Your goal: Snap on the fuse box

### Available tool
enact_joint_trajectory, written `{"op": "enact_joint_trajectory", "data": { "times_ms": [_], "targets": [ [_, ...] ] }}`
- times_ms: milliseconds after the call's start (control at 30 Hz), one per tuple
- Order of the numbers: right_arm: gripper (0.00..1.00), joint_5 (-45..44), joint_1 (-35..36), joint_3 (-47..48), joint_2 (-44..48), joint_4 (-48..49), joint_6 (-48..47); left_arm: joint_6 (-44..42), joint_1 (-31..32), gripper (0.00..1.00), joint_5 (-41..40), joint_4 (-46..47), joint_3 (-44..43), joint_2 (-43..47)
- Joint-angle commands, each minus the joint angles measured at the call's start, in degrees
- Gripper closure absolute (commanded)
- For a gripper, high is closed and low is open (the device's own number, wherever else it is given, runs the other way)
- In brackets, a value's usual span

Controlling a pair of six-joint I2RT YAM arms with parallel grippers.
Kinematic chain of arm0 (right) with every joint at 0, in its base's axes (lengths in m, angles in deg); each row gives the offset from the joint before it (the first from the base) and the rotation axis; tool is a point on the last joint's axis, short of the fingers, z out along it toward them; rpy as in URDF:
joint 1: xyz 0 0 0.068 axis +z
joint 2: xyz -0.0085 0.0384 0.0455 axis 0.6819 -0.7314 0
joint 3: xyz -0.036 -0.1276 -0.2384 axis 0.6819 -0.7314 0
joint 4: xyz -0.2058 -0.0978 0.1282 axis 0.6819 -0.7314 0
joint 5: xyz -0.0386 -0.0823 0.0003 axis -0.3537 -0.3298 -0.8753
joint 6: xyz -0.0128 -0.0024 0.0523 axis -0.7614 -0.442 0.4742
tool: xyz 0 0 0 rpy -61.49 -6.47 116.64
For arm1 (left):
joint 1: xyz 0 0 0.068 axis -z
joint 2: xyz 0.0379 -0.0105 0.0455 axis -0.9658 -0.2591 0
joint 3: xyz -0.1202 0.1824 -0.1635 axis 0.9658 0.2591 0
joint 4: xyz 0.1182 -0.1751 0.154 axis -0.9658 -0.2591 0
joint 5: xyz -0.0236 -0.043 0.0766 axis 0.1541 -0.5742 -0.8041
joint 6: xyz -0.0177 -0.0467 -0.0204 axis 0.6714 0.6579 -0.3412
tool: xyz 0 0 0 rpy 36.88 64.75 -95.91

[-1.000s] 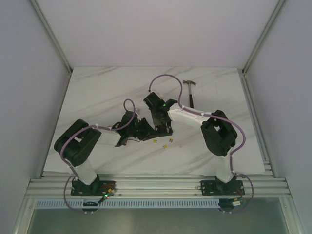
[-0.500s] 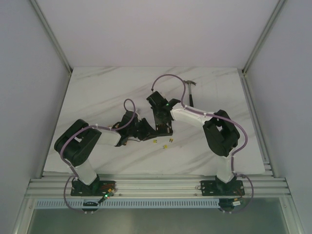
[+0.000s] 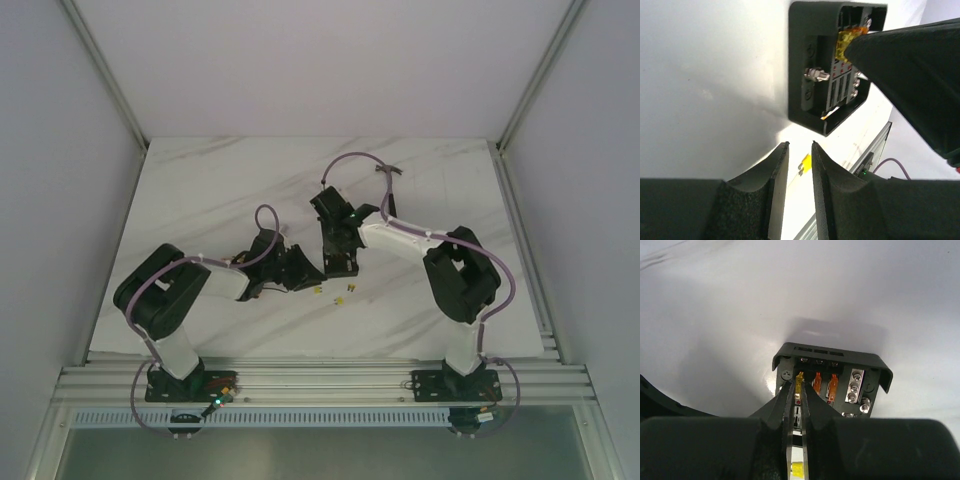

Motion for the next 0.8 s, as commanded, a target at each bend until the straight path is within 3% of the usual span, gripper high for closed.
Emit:
{"op": "enact_joint_trajectory", "data": {
  "times_ms": [0, 467, 767],
  "targets": [
    [0.89, -0.3, -0.7, -2.1, 1.1, 1.1, 1.2, 0.2, 0.4, 0.66, -0.4, -1.0, -0.1, -1.6],
    [1.00, 1.3, -1.0, -4.6, -0.4, 1.2, -0.7, 0.5, 0.5, 0.66, -0.3, -0.5, -0.7, -1.6],
    [0.89, 1.1, -1.6, -5.1, 3.4, 1.3, -4.7, -0.6, 0.6, 0.65, -1.2, -2.4, -1.5, -1.0]
  ]
}}
